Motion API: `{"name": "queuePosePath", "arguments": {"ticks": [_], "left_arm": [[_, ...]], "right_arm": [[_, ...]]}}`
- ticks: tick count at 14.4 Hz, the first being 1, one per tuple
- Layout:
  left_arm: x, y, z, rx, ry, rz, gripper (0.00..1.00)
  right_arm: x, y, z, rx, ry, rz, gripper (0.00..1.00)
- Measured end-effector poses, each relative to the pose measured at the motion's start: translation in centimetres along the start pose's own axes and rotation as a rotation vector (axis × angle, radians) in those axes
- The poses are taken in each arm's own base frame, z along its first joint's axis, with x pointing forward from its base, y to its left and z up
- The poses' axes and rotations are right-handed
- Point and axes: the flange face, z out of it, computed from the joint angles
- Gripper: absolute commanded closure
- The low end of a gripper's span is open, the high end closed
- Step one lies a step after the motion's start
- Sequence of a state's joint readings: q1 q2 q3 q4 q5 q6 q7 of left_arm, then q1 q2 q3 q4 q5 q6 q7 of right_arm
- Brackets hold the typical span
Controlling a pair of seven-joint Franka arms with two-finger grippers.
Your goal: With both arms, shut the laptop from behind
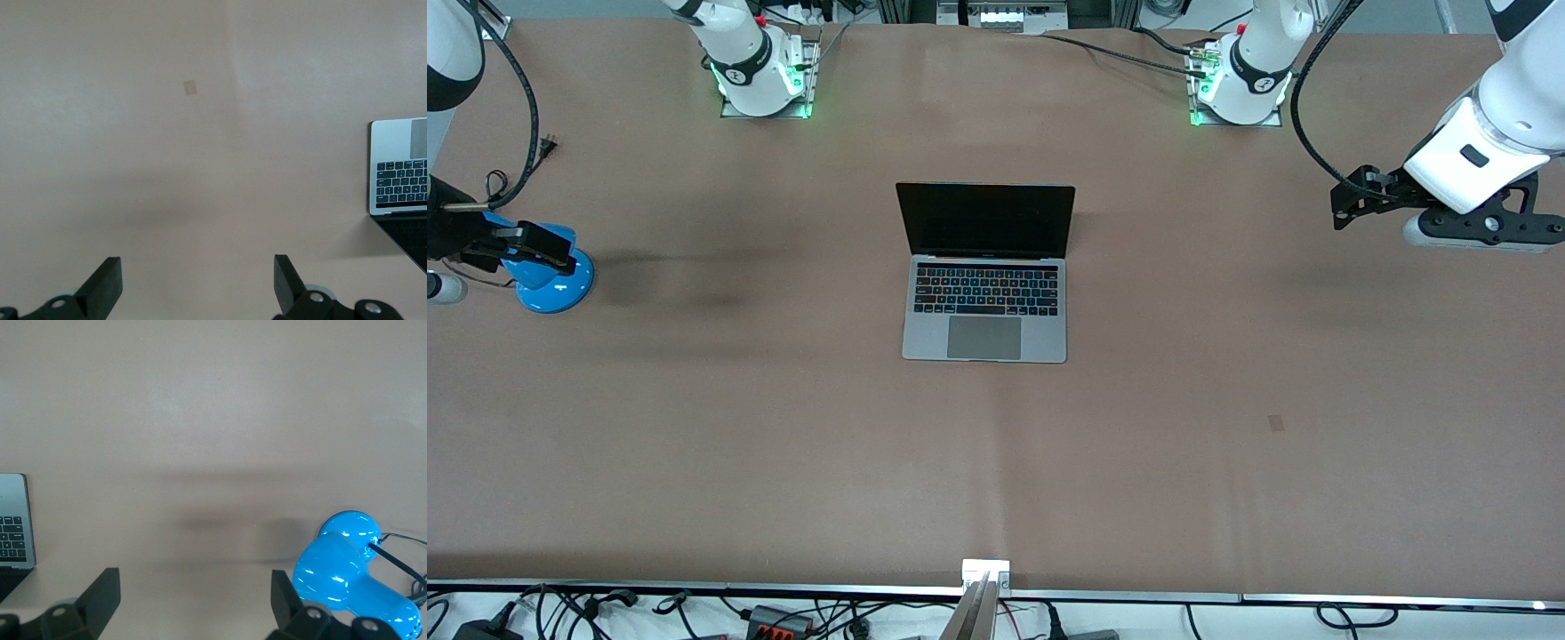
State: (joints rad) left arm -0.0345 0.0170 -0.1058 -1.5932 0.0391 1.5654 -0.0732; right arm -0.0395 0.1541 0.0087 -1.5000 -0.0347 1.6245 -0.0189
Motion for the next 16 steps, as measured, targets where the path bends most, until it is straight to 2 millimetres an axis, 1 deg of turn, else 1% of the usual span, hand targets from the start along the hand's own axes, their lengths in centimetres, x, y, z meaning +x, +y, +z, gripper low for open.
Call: {"name": "queuePosePath", "arguments": {"ticks": [5,6,7,8,10,11,12,13,14,16], "left_arm": [[0.0,0.0,0.0,0.000,0.000,0.000,0.00],[0.0,0.0,0.0,0.000,0.000,0.000,0.00],[0.0,0.0,0.0,0.000,0.000,0.000,0.00],[0.0,0.0,0.0,0.000,0.000,-0.001,0.00],[-0.1,0.0,0.1,0.001,-0.009,-0.001,0.00],[-0.2,0.0,0.2,0.001,-0.017,0.000,0.00],[-0.3,0.0,0.3,0.002,-0.029,0.000,0.00],[-0.3,0.0,0.5,0.003,-0.042,0.000,0.00],[-0.3,-0.1,0.7,0.003,-0.052,0.000,0.00],[0.1,0.0,1.6,0.003,-0.071,0.001,0.00]], "right_arm": [[-0.4,0.0,-0.2,0.000,0.000,0.001,0.00],[-0.4,0.0,-0.1,0.000,-0.003,0.001,0.11],[-0.5,0.0,0.0,0.000,-0.006,0.001,0.31],[-0.5,0.0,0.2,0.000,-0.010,0.000,0.34],[-0.5,-0.3,0.6,0.001,-0.019,0.003,0.46],[-0.5,-0.6,0.9,0.002,-0.025,0.011,0.48],[-0.6,-0.9,1.1,0.003,-0.030,0.013,0.57],[-0.6,-1.2,1.3,0.003,-0.033,0.012,0.62],[-0.6,-1.5,1.4,0.003,-0.035,0.014,0.70],[-0.6,-1.8,1.6,0.003,-0.041,0.011,0.83]]}}
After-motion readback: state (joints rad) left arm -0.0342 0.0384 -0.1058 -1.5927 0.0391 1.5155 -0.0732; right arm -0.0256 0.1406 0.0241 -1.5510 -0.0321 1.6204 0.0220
